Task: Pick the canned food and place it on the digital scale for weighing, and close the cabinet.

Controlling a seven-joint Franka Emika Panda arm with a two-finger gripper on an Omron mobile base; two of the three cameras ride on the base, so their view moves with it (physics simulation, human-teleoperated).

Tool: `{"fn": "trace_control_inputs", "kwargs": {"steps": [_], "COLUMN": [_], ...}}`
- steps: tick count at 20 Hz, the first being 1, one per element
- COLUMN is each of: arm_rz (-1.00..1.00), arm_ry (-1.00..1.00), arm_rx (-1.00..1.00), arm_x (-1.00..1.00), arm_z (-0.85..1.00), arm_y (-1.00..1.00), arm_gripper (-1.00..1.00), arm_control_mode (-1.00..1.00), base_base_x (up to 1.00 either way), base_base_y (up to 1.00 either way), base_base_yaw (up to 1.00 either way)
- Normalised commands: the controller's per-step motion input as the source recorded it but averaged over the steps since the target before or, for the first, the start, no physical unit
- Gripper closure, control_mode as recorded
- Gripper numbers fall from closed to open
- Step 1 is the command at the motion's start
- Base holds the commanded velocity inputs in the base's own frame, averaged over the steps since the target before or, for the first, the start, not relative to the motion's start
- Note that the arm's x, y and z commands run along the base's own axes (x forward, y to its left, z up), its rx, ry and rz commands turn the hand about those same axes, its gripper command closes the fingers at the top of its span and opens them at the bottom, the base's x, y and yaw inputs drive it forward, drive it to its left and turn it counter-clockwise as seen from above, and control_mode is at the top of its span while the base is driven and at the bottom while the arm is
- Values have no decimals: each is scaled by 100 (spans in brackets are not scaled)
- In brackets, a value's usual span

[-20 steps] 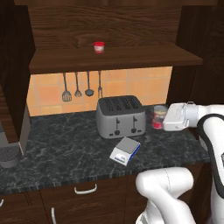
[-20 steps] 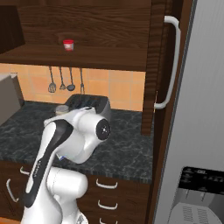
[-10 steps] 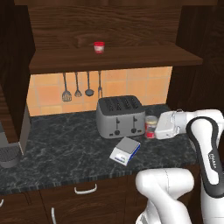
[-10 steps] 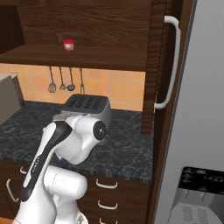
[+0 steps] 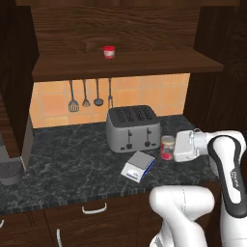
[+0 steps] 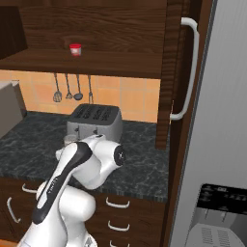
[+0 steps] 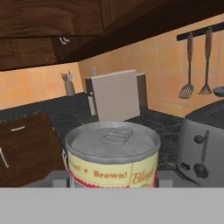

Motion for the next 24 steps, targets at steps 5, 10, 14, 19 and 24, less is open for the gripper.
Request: {"fn": "trace_control_inputs", "kwargs": {"steps": [5,10,14,19,24], "arm_rz": [0,0,2,7,22], "arm_ry": [-2,-1,-2,-2,0], "arm_rx": [8,0,0,0,0], "arm_x": [1,27,28,29,26], "arm_z": [-37,-13,-21,-34,-35], "arm_y": [7,33,8,9,5], "arm_gripper": [100,100,100,100,100], "arm_control_mode": [-100,-100,-100,-100,-100], "base_base_x": [0,0,0,0,0], "base_base_y": [0,0,0,0,0], "base_base_yaw": [0,0,0,0,0]}}
